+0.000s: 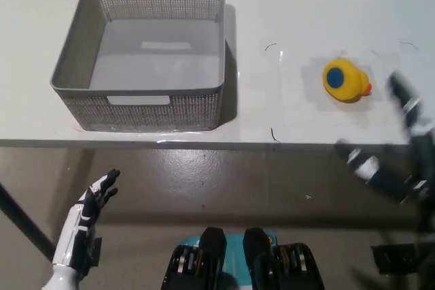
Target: Use the right hand to pick up a yellow duck toy and place it into a container on the left hand side
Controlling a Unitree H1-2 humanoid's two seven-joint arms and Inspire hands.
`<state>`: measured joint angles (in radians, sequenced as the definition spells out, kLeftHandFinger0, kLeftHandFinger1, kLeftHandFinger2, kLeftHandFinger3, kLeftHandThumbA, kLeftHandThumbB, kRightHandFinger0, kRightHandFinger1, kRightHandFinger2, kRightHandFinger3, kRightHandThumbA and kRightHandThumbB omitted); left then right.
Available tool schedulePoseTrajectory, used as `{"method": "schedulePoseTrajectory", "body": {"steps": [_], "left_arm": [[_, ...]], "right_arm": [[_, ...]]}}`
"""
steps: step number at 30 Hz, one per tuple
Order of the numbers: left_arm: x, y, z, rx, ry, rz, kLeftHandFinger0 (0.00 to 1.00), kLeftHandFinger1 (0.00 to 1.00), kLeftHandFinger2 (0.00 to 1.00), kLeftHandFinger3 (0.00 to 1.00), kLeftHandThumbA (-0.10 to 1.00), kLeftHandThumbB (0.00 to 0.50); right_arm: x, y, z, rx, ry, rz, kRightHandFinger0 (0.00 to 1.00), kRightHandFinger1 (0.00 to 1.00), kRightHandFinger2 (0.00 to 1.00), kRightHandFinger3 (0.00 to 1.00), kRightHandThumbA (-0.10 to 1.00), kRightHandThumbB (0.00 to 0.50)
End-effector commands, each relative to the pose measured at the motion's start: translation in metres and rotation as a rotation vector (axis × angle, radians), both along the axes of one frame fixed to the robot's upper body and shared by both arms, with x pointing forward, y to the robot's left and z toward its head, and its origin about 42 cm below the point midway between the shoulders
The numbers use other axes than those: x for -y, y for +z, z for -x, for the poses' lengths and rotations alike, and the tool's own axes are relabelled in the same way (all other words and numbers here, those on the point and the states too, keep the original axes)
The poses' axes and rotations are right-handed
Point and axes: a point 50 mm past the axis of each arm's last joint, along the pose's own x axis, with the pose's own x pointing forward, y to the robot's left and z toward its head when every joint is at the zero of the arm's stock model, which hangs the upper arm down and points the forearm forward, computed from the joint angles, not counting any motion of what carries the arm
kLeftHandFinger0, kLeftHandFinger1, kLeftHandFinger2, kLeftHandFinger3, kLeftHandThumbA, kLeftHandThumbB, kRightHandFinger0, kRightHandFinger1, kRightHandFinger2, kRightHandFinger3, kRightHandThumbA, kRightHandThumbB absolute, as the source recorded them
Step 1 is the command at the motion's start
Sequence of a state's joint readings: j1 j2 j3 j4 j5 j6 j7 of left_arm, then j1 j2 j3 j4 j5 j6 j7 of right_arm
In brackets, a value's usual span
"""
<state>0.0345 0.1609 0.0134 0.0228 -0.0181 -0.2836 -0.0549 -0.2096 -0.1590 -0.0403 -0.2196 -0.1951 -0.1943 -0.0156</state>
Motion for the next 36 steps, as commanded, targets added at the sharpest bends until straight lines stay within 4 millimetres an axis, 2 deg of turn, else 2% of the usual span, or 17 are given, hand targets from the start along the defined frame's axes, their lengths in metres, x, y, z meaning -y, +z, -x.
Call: {"method": "schedulePoseTrajectory", "body": {"steps": [1, 2, 3, 6, 8, 9, 11, 13, 15, 17, 21, 24, 29, 30, 36], "left_arm": [[-0.006, 0.018, -0.001, 0.11, -0.021, -0.028, 1.0, 1.0, 1.0, 1.0, 1.0, 0.158], [-0.006, 0.017, 0.0, 0.105, -0.018, -0.03, 1.0, 1.0, 1.0, 1.0, 1.0, 0.156], [-0.007, 0.016, 0.001, 0.102, -0.016, -0.031, 1.0, 1.0, 1.0, 1.0, 1.0, 0.156], [-0.008, 0.014, 0.003, 0.097, -0.014, -0.02, 1.0, 1.0, 1.0, 1.0, 1.0, 0.173], [-0.009, 0.013, 0.005, 0.093, -0.012, -0.023, 1.0, 1.0, 1.0, 1.0, 1.0, 0.172], [-0.009, 0.014, 0.006, 0.091, -0.012, -0.027, 1.0, 1.0, 1.0, 1.0, 1.0, 0.173], [-0.011, 0.013, 0.007, 0.09, -0.008, -0.031, 1.0, 1.0, 1.0, 1.0, 1.0, 0.177], [-0.013, 0.013, 0.009, 0.091, -0.007, -0.026, 1.0, 1.0, 1.0, 1.0, 1.0, 0.173], [-0.013, 0.012, 0.009, 0.095, 0.001, -0.019, 1.0, 1.0, 1.0, 1.0, 1.0, 0.169], [-0.014, 0.011, 0.012, 0.096, 0.004, -0.027, 1.0, 1.0, 1.0, 1.0, 1.0, 0.162], [-0.015, 0.01, 0.013, 0.097, 0.002, -0.031, 1.0, 1.0, 1.0, 1.0, 1.0, 0.157], [-0.018, 0.011, 0.015, 0.097, 0.013, -0.043, 1.0, 1.0, 1.0, 1.0, 1.0, 0.156], [-0.02, 0.011, 0.012, 0.099, 0.014, -0.043, 1.0, 1.0, 1.0, 1.0, 1.0, 0.161], [-0.021, 0.011, 0.012, 0.101, 0.015, -0.042, 1.0, 1.0, 1.0, 1.0, 1.0, 0.161], [-0.024, 0.012, 0.014, 0.103, 0.016, -0.048, 1.0, 1.0, 1.0, 1.0, 1.0, 0.148]], "right_arm": [[0.022, 0.056, -0.034, -0.014, -0.136, 0.243, 1.0, 1.0, 1.0, 1.0, 0.94, 0.381], [0.028, 0.066, -0.048, -0.023, -0.161, 0.307, 1.0, 1.0, 1.0, 1.0, 0.97, 0.402], [0.03, 0.07, -0.052, -0.029, -0.17, 0.328, 1.0, 1.0, 1.0, 1.0, 0.98, 0.403], [0.039, 0.096, -0.093, -0.073, -0.231, 0.488, 1.0, 1.0, 1.0, 1.0, 1.0, 0.442], [0.041, 0.116, -0.126, -0.109, -0.228, 0.535, 1.0, 1.0, 1.0, 1.0, 0.95, 0.466], [0.041, 0.122, -0.14, -0.131, -0.227, 0.556, 1.0, 1.0, 1.0, 1.0, 0.93, 0.457], [0.037, 0.132, -0.17, -0.164, -0.231, 0.601, 1.0, 1.0, 1.0, 1.0, 0.89, 0.438], [0.034, 0.135, -0.183, -0.185, -0.226, 0.617, 1.0, 1.0, 1.0, 1.0, 0.89, 0.443], [0.029, 0.141, -0.208, -0.236, -0.222, 0.671, 1.0, 1.0, 1.0, 1.0, 0.88, 0.445], [0.025, 0.143, -0.225, -0.286, -0.209, 0.709, 1.0, 1.0, 1.0, 1.0, 0.87, 0.451], [0.022, 0.142, -0.247, -0.359, -0.221, 0.816, 1.0, 1.0, 1.0, 1.0, 0.92, 0.483], [0.018, 0.136, -0.259, -0.427, -0.216, 0.845, 1.0, 1.0, 1.0, 1.0, 0.89, 0.474], [0.021, 0.129, -0.267, -0.51, -0.23, 0.902, 1.0, 1.0, 1.0, 1.0, 0.91, 0.478], [0.02, 0.128, -0.269, -0.532, -0.226, 0.923, 1.0, 1.0, 1.0, 1.0, 0.92, 0.5], [0.019, 0.123, -0.272, -0.622, -0.205, 1.009, 1.0, 1.0, 1.0, 1.0, 0.99, 0.5]]}}
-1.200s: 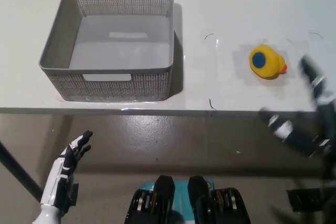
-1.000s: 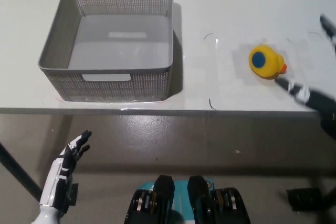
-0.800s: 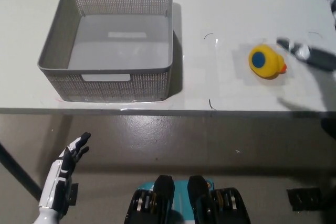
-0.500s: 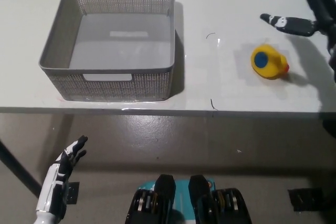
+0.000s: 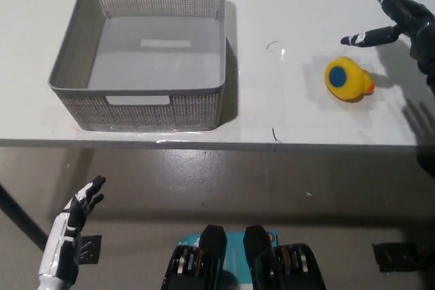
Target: Use the right hand to pick up a yellow duck toy and place it into a container on the left hand side
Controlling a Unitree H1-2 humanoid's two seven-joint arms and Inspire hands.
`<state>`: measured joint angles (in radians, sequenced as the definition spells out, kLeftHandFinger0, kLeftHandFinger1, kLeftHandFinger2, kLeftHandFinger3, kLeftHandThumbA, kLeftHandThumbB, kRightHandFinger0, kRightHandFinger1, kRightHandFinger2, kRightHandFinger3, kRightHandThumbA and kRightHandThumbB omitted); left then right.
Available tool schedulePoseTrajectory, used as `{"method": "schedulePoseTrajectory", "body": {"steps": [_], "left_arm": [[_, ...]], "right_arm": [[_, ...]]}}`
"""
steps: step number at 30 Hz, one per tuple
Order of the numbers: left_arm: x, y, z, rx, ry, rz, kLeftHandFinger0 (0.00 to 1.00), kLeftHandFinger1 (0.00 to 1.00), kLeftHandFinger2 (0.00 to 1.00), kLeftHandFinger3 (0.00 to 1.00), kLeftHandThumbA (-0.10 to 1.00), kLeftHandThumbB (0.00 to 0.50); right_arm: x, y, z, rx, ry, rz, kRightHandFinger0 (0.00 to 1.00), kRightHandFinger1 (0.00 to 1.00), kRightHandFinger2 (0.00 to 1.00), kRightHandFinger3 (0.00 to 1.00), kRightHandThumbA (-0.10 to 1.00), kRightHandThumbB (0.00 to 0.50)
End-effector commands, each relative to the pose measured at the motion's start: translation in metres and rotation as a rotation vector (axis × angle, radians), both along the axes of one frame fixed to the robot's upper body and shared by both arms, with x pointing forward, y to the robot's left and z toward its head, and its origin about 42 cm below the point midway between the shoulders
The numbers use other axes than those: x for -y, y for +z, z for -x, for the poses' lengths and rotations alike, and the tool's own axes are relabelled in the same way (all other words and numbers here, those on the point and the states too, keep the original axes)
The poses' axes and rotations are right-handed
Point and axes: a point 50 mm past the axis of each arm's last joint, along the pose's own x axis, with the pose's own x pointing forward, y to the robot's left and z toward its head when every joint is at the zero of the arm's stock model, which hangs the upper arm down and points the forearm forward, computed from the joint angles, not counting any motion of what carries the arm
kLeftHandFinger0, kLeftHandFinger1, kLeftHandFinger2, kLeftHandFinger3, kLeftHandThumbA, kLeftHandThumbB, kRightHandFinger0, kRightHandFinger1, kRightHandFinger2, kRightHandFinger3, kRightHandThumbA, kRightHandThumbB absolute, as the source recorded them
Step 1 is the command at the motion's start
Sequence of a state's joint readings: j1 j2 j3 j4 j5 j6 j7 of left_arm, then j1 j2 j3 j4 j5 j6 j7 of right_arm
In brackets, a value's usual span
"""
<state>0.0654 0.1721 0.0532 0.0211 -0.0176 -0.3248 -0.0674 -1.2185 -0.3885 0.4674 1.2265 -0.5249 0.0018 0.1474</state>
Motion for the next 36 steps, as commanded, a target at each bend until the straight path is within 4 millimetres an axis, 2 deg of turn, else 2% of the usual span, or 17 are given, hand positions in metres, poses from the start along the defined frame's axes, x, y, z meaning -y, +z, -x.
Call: {"method": "schedulePoseTrajectory", "body": {"steps": [1, 13, 16, 20, 24, 26, 33, 35, 36], "left_arm": [[-0.009, 0.014, 0.002, 0.088, -0.014, -0.032, 1.0, 1.0, 1.0, 1.0, 1.0, 0.146], [-0.006, 0.018, -0.002, 0.091, -0.032, -0.032, 1.0, 1.0, 1.0, 1.0, 1.0, 0.148], [-0.006, 0.019, -0.002, 0.092, -0.031, -0.04, 1.0, 1.0, 1.0, 1.0, 1.0, 0.135], [-0.006, 0.019, -0.002, 0.093, -0.037, -0.04, 1.0, 1.0, 1.0, 1.0, 1.0, 0.127], [-0.007, 0.021, -0.004, 0.099, -0.045, -0.046, 1.0, 1.0, 1.0, 1.0, 1.0, 0.126], [-0.008, 0.021, -0.005, 0.098, -0.047, -0.048, 1.0, 1.0, 1.0, 1.0, 1.0, 0.129], [-0.009, 0.022, -0.007, 0.103, -0.045, -0.055, 1.0, 1.0, 1.0, 1.0, 1.0, 0.134], [-0.009, 0.022, -0.007, 0.105, -0.044, -0.054, 1.0, 1.0, 1.0, 1.0, 1.0, 0.142], [-0.009, 0.022, -0.007, 0.106, -0.044, -0.054, 1.0, 1.0, 1.0, 1.0, 1.0, 0.14]], "right_arm": [[-0.01, 0.044, -0.009, 0.009, 0.064, 0.06, 1.0, 1.0, 1.0, 1.0, 0.99, 0.5], [-0.004, 0.055, -0.01, -0.163, 0.032, 0.058, 1.0, 1.0, 1.0, 1.0, 1.0, 0.5], [-0.007, 0.053, -0.01, -0.204, 0.035, 0.073, 1.0, 1.0, 1.0, 1.0, 1.0, 0.5], [-0.009, 0.044, -0.009, -0.233, 0.048, 0.098, 1.0, 1.0, 1.0, 1.0, 1.0, 0.463], [-0.01, 0.035, -0.008, -0.261, 0.047, 0.139, 1.0, 1.0, 1.0, 1.0, 1.0, 0.499], [-0.008, 0.032, -0.007, -0.272, 0.047, 0.166, 1.0, 1.0, 1.0, 1.0, 1.0, 0.5], [-0.001, 0.017, -0.004, -0.304, 0.03, 0.151, 1.0, 1.0, 1.0, 1.0, 1.0, 0.453], [0.0, 0.01, -0.003, -0.314, 0.026, 0.155, 1.0, 1.0, 1.0, 1.0, 1.0, 0.499], [0.001, 0.007, -0.003, -0.309, 0.032, 0.158, 1.0, 1.0, 1.0, 1.0, 1.0, 0.5]]}}
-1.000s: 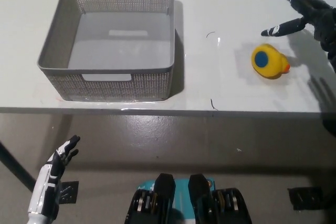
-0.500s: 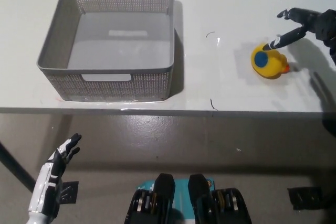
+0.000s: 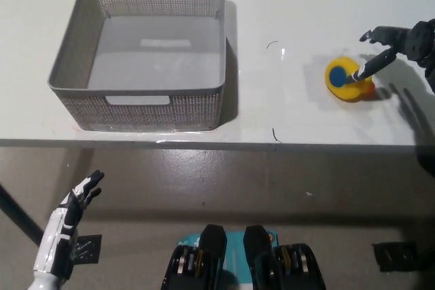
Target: Use the right hand to pick up a yellow duck toy and place it into a container on the left hand side
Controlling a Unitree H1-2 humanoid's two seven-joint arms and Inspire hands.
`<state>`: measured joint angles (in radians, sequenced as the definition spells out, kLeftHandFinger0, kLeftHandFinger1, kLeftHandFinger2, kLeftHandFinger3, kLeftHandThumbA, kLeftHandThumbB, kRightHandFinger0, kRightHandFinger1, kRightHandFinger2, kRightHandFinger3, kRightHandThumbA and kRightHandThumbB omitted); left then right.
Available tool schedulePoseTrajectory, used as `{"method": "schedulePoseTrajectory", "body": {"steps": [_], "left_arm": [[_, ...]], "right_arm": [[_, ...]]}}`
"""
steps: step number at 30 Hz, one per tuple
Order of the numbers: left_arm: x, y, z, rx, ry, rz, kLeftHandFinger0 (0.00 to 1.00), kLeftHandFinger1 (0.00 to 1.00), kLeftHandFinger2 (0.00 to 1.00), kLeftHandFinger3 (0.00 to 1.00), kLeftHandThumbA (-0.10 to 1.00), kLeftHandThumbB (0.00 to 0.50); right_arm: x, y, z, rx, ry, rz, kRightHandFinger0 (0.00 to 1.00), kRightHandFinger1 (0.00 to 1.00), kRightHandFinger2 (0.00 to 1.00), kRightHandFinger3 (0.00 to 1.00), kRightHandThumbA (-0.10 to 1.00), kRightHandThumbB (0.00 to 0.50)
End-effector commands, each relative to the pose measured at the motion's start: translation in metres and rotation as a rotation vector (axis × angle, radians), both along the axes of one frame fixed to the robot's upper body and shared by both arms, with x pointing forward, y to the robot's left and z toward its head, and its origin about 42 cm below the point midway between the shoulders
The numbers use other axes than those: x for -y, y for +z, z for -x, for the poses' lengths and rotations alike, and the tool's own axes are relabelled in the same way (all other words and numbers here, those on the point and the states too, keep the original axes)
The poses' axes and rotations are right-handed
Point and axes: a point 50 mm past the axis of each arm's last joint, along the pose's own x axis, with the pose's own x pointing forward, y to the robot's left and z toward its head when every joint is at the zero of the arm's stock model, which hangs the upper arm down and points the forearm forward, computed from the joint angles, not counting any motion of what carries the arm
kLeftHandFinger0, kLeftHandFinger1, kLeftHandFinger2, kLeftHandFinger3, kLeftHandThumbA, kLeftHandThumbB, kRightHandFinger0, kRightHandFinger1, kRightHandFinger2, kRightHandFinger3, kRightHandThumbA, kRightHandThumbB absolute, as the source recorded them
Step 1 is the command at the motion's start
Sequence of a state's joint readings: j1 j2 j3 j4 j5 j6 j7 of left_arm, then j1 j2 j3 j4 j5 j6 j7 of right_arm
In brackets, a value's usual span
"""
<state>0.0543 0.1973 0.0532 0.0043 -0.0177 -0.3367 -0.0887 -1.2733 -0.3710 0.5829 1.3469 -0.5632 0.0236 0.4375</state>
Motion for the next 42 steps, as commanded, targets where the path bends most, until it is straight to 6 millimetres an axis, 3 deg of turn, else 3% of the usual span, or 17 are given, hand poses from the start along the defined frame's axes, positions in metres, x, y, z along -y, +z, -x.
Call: {"method": "schedulePoseTrajectory", "body": {"steps": [1, 3, 6, 13, 31, 42], "left_arm": [[-0.004, 0.012, -0.004, 0.072, -0.015, -0.022, 1.0, 1.0, 1.0, 1.0, 1.0, 0.139], [-0.004, 0.012, -0.004, 0.072, -0.019, -0.019, 1.0, 1.0, 1.0, 1.0, 1.0, 0.139], [-0.005, 0.014, -0.005, 0.08, -0.017, -0.022, 1.0, 1.0, 1.0, 1.0, 1.0, 0.139], [-0.003, 0.015, -0.008, 0.078, -0.024, -0.023, 1.0, 1.0, 1.0, 1.0, 1.0, 0.144], [0.0, 0.02, -0.013, 0.083, -0.041, -0.051, 1.0, 1.0, 1.0, 1.0, 1.0, 0.106], [0.002, 0.022, -0.014, 0.084, -0.048, -0.05, 1.0, 1.0, 1.0, 1.0, 1.0, 0.116]], "right_arm": [[0.001, 0.018, -0.004, 0.038, 0.017, 0.029, 1.0, 1.0, 1.0, 1.0, 1.0, 0.5], [0.0, 0.013, -0.003, 0.026, 0.006, 0.037, 1.0, 1.0, 1.0, 1.0, 1.0, 0.498], [-0.003, 0.004, -0.001, -0.01, 0.025, 0.03, 1.0, 1.0, 1.0, 1.0, 1.0, 0.45], [-0.003, -0.015, 0.003, -0.035, 0.006, 0.014, 1.0, 1.0, 1.0, 1.0, 1.0, 0.498], [-0.007, -0.01, 0.001, -0.023, 0.004, -0.07, 1.0, 1.0, 1.0, 1.0, 1.0, 0.487], [-0.016, 0.02, -0.007, 0.09, 0.035, -0.107, 1.0, 1.0, 1.0, 1.0, 0.98, 0.484]]}}
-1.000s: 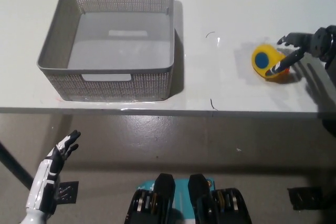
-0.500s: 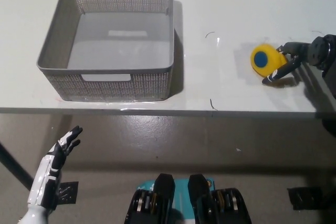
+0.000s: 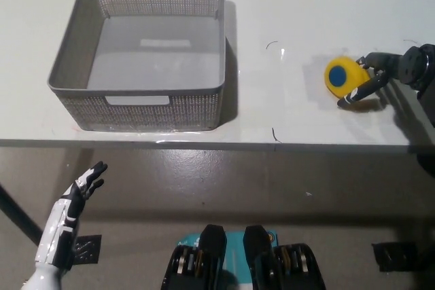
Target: Use the right hand to pick up a yellow duck toy and place it into a container on the left hand side
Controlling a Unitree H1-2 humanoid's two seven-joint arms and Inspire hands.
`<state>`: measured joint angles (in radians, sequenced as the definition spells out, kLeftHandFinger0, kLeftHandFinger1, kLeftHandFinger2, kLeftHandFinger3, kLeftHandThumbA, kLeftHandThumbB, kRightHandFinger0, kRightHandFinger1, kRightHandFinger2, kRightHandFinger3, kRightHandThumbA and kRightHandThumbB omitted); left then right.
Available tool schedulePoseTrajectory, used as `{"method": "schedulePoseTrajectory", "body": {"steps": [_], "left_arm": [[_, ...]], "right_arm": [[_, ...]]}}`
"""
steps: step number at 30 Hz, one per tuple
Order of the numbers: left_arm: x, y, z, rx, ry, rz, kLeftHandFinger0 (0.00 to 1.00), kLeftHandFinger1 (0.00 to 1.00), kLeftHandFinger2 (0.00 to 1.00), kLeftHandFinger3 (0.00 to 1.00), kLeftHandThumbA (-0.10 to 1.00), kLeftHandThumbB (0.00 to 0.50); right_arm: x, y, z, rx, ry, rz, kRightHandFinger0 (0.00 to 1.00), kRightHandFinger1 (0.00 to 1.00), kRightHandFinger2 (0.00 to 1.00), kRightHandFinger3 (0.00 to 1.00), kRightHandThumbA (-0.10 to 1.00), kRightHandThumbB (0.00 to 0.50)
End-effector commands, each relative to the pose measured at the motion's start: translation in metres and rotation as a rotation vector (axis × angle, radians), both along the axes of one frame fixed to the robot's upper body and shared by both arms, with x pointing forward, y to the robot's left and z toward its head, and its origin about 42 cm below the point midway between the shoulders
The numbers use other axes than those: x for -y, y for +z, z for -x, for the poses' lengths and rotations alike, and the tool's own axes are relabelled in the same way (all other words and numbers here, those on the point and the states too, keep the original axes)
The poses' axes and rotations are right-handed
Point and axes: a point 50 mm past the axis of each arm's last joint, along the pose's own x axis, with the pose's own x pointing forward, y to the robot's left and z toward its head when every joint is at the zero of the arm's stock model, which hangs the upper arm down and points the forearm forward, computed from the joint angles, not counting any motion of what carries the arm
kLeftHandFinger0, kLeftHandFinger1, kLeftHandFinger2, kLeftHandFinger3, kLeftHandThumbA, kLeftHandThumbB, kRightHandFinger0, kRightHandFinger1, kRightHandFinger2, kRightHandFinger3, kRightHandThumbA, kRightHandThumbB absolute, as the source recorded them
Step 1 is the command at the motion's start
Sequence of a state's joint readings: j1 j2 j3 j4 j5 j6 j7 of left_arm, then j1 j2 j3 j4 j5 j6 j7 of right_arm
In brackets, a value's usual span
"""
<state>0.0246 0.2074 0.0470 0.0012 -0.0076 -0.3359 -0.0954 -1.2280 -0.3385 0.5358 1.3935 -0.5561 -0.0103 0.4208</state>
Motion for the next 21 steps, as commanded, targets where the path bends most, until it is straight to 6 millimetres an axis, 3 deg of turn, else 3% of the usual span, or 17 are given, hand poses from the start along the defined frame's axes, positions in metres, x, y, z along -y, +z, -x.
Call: {"method": "schedulePoseTrajectory", "body": {"steps": [1, 9, 21], "left_arm": [[0.001, 0.014, -0.005, 0.059, -0.029, -0.03, 1.0, 1.0, 1.0, 1.0, 1.0, 0.123], [0.002, 0.015, -0.008, 0.057, -0.032, -0.037, 1.0, 1.0, 1.0, 1.0, 1.0, 0.122], [-0.002, 0.019, -0.009, 0.072, -0.027, -0.032, 1.0, 1.0, 1.0, 1.0, 1.0, 0.132]], "right_arm": [[-0.015, 0.06, -0.017, 0.156, 0.024, -0.049, 1.0, 1.0, 1.0, 1.0, 0.99, 0.499], [-0.032, 0.071, -0.02, 0.182, 0.039, -0.068, 1.0, 1.0, 1.0, 1.0, 0.96, 0.479], [-0.04, 0.061, -0.018, 0.144, 0.06, -0.102, 1.0, 1.0, 1.0, 1.0, 0.97, 0.496]]}}
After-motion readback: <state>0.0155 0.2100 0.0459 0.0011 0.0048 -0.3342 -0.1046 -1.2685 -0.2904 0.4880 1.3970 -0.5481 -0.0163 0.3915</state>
